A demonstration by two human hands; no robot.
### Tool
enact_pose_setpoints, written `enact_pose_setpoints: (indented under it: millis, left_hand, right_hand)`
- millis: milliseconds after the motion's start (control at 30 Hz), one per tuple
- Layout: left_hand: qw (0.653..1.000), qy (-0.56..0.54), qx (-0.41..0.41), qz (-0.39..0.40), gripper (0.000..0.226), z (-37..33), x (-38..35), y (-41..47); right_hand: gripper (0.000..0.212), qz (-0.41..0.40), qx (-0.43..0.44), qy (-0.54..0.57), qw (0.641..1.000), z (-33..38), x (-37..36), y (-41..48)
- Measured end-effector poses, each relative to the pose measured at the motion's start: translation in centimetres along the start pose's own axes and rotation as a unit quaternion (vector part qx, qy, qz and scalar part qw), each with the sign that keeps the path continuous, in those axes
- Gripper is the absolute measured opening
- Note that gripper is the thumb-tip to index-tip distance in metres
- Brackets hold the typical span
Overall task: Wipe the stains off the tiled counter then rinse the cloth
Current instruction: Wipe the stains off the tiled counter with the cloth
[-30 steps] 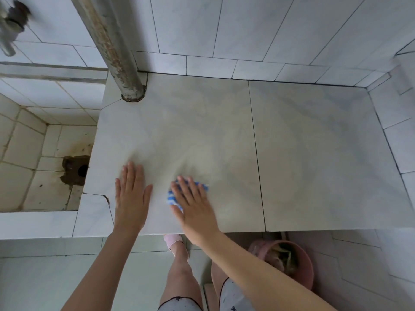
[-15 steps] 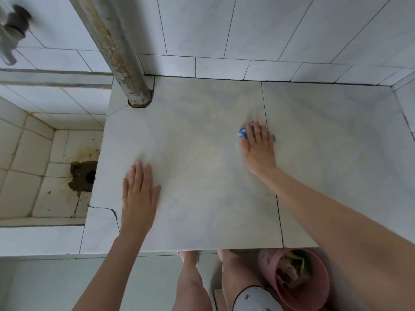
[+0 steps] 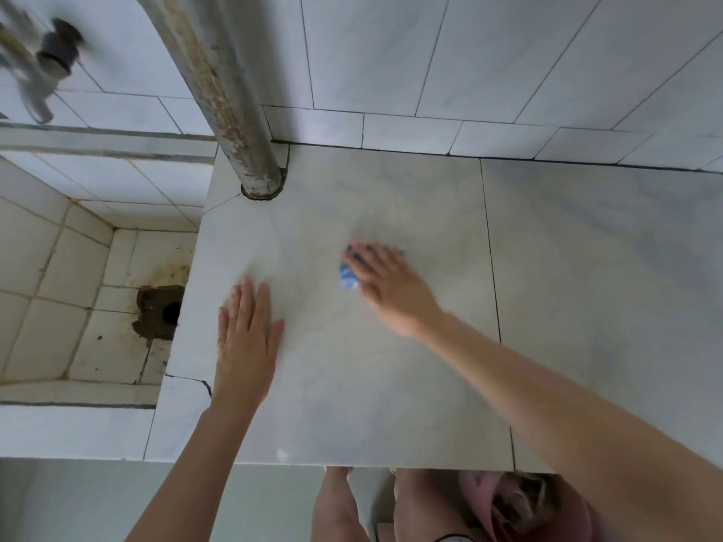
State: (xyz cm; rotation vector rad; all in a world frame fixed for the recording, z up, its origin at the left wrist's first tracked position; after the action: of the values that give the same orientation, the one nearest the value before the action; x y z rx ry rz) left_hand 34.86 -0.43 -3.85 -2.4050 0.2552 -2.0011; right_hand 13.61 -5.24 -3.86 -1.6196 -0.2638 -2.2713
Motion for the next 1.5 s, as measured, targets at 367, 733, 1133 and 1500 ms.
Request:
enact_pose_setpoints:
  millis: [367,733,1133,1500]
  left_hand:
    - [1.000,0.012,0.006,-0.020,0.065,-0.1,0.0,2.2]
    - [0.998,0.051,0.014,-0.037,0.062,-0.2,0.4,3.0]
    - [0.994,0.091,0.035,-0.041,0.059,-0.6,0.2,2.9]
    - [0.995,0.082,0.046,-0.040,0.058,-0.7,0.5,2.9]
  right_hand:
    - [0.070,-0.005,-0.126,0.042,0.991,-1.7,1.1,7.6]
    - [0.056,0.014,-0.044,-0.006,0.999,-2.6,2.0,12.3]
    - [0.054,0.024,-0.059,0.013,0.998,-2.7,1.5,13.0]
    - [0.061,0.031,0.108,0.037,0.993,0.3,2.0,11.3]
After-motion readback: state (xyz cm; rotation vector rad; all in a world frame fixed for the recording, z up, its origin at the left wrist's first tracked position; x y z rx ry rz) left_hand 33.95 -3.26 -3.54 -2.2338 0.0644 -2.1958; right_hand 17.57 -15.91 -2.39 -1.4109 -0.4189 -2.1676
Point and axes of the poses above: each hand's wrist, its own y-axis towards the middle knuckle, its own x-axis out of the back of the hand, z = x × y, the point moved 7 cm from there along y, towards the middle knuckle, and after that the axes turned 8 degrees about y, right-handed, at the moved point
